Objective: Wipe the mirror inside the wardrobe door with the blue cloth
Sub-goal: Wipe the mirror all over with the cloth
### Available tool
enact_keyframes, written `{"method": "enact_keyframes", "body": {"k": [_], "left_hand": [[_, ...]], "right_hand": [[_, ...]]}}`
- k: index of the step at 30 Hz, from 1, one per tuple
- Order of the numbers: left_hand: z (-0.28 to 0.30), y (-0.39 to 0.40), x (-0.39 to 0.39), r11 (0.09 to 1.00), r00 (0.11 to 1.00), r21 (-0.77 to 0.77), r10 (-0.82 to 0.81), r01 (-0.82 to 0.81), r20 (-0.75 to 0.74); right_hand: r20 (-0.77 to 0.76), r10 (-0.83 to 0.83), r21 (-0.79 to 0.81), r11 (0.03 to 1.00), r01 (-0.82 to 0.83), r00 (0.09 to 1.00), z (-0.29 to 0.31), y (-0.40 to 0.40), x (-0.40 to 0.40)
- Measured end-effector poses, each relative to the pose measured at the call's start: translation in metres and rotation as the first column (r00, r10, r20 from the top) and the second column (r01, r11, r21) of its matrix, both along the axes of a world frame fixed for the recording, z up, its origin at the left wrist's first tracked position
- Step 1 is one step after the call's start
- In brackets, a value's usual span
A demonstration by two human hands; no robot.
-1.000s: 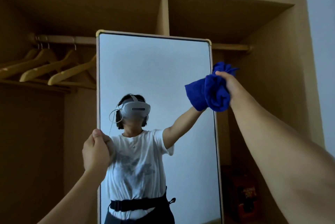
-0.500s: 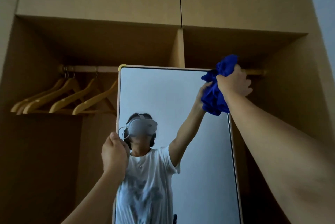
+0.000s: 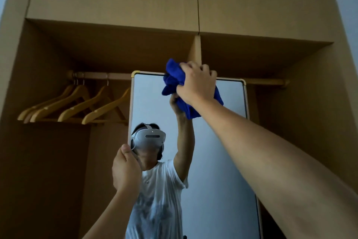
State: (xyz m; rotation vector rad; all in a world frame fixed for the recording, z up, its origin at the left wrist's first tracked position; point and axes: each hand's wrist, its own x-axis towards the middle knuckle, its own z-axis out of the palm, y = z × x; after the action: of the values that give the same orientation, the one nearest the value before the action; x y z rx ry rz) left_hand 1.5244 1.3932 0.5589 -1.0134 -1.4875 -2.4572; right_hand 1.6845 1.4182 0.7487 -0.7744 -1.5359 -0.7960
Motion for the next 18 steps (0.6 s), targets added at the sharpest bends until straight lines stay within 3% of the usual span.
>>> {"method": "enact_keyframes", "body": {"k": [4, 6, 9, 13, 18], "left_hand": [[-0.001, -0.007, 0.003, 0.999, 0.999, 0.007, -0.045, 0.045, -0.001], [-0.002, -0.011, 0.004, 0.999, 0.999, 0.013, -0.042, 0.042, -0.009], [-0.003, -0.016, 0.005, 0.999, 0.999, 0.007, -0.041, 0.041, -0.007], [-0.004, -0.020, 0.008, 1.000, 0.999, -0.005, -0.029, 0.029, -0.021], [-0.004, -0.021, 0.009, 0.999, 0.999, -0.008, -0.037, 0.037, -0.023]], "right_hand": [[0.042, 0.023, -0.108, 0.994, -0.018, 0.999, 0.031, -0.016, -0.022], [-0.087, 0.078, -0.287, 0.953, -0.100, 0.993, 0.050, -0.025, -0.027], [-0.242, 0.219, -0.492, 0.812, -0.314, 0.945, 0.068, -0.040, -0.027], [-0.047, 0.308, -0.585, 0.763, -0.276, 0.950, 0.072, -0.061, -0.049], [0.191, 0.215, -0.429, 0.896, -0.116, 0.958, 0.065, -0.076, -0.084]]}}
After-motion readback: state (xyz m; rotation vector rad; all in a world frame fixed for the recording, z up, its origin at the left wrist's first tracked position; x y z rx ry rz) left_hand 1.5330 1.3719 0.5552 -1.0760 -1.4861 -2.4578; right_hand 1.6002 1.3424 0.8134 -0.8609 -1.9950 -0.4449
